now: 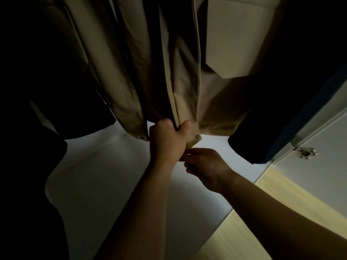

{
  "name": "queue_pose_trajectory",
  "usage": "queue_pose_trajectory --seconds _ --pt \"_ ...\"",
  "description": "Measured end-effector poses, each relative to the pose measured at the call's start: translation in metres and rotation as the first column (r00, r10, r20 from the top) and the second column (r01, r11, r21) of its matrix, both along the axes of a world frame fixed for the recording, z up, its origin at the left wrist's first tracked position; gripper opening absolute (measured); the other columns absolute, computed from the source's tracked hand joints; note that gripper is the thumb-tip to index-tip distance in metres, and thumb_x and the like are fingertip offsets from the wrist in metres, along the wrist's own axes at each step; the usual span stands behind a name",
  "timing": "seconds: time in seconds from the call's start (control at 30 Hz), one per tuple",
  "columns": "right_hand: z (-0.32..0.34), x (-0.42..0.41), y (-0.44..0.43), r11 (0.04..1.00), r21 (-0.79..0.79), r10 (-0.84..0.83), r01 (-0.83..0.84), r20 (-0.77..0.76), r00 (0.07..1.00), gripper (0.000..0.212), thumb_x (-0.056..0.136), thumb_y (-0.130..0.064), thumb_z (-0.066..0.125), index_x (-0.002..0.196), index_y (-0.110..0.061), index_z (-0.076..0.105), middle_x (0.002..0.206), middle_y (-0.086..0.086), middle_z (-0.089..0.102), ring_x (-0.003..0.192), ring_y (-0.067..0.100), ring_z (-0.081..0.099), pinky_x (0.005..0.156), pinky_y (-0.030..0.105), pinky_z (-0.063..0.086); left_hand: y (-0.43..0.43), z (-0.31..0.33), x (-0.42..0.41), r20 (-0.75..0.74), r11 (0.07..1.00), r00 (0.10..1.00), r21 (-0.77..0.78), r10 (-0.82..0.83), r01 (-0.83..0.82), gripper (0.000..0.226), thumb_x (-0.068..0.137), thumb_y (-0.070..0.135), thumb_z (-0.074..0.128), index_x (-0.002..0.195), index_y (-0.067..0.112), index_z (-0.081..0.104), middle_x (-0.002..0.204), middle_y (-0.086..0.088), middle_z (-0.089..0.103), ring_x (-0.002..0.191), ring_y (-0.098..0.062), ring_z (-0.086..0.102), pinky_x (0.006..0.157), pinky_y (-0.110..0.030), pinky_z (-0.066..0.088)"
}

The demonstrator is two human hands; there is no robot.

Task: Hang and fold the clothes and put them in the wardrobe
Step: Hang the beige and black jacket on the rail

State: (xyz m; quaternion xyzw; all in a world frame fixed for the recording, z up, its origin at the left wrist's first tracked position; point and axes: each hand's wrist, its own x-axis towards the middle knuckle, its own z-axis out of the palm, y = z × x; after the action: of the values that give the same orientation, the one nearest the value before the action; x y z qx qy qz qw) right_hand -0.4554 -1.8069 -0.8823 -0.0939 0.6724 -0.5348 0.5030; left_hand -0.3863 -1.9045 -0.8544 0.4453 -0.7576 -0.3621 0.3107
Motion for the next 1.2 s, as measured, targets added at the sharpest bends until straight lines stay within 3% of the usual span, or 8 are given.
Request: queue_pose_trajectory --seconds 0.17,0.33,0.43,0.57,0.67,0.83,1.03,1.2 --pt "0.001 0.007 -0.001 0.993 0.060 0.112 -0.105 -0.148 0.983 0.016 0.096 -0.013 0.064 0.087 -0.020 0.075 0.089 0.007 0.067 0.075 0.019 0.056 0.069 0.029 0.052 -0.001 -0.003 0.001 -0.011 1.000 1.000 -0.012 0.024 -0.024 0.039 0.089 0.044 0.071 0.064 0.027 0.046 0.064 0.010 0.057 0.059 -0.005 0.061 0.056 -0.027 0.055" --pt "-0.001 0.011 0.000 0.989 0.007 0.144 -0.145 -0.167 0.975 0.027 0.100 -0.039 0.058 0.101 -0.018 0.074 0.098 0.000 0.075 0.087 0.019 0.072 0.079 0.030 0.058 -0.003 -0.005 0.004 -0.024 0.999 0.999 0.021 0.028 -0.028 0.039 0.087 0.048 0.073 0.066 0.023 0.051 0.065 0.004 0.061 0.060 -0.014 0.066 0.056 -0.030 0.055" --pt "-0.004 0.013 0.001 0.995 -0.030 0.089 -0.096 -0.200 0.976 0.029 0.098 -0.039 0.059 0.098 -0.014 0.076 0.091 -0.001 0.077 0.085 0.017 0.073 0.081 0.031 0.060 -0.006 -0.009 0.008 0.020 0.996 0.999 0.081 -0.050 0.048 0.036 0.083 0.050 0.075 0.075 0.016 0.064 0.067 0.005 0.066 0.059 -0.008 0.066 0.053 -0.026 0.052" --pt "-0.005 0.011 0.000 0.999 -0.034 0.008 -0.016 -0.218 0.976 0.020 0.099 -0.028 0.062 0.095 -0.014 0.075 0.089 0.003 0.076 0.079 0.017 0.072 0.078 0.030 0.060 -0.008 -0.015 0.014 0.173 0.980 0.968 0.107 -0.183 0.167 0.028 0.085 0.034 0.074 0.063 0.017 0.067 0.057 0.006 0.065 0.057 -0.007 0.062 0.058 -0.025 0.044" --pt "-0.004 0.011 -0.001 0.999 -0.045 -0.024 0.012 -0.261 0.965 0.019 0.099 -0.021 0.063 0.084 -0.019 0.074 0.080 0.001 0.075 0.071 0.015 0.067 0.073 0.032 0.058 -0.008 -0.015 0.013 0.162 0.988 0.975 0.071 -0.150 0.140 0.035 0.090 0.035 0.070 0.061 0.015 0.070 0.055 0.002 0.066 0.056 -0.013 0.064 0.062 -0.032 0.055" --pt "-0.007 0.012 -0.003 0.997 -0.040 -0.069 0.061 -0.264 0.962 0.019 0.097 -0.022 0.066 0.079 -0.020 0.074 0.068 -0.003 0.071 0.061 0.011 0.063 0.064 0.025 0.057 -0.004 -0.014 0.010 0.153 0.993 0.981 0.045 -0.116 0.110 0.046 0.094 0.040 0.065 0.052 0.023 0.058 0.053 0.007 0.062 0.055 -0.011 0.063 0.065 -0.029 0.053" --pt "-0.016 0.009 -0.004 0.999 -0.024 -0.053 0.048 -0.324 0.945 0.024 0.100 -0.025 0.061 0.079 -0.026 0.072 0.061 -0.008 0.068 0.062 0.012 0.062 0.069 0.031 0.058 -0.007 -0.017 0.010 0.151 0.993 0.982 0.049 -0.112 0.106 0.039 0.096 0.041 0.063 0.069 0.014 0.073 0.067 0.000 0.072 0.065 -0.014 0.069 0.074 -0.036 0.058" --pt "-0.023 0.003 -0.008 0.998 -0.001 -0.054 0.060 -0.436 0.898 0.005 0.100 -0.028 0.061 0.102 -0.031 0.066 0.070 -0.008 0.071 0.053 0.000 0.061 0.054 0.017 0.050 -0.006 -0.022 0.009 0.172 0.996 0.981 0.022 -0.094 0.091 0.039 0.098 0.042 0.061 0.076 0.013 0.074 0.073 0.000 0.073 0.067 -0.013 0.070 0.077 -0.038 0.059"
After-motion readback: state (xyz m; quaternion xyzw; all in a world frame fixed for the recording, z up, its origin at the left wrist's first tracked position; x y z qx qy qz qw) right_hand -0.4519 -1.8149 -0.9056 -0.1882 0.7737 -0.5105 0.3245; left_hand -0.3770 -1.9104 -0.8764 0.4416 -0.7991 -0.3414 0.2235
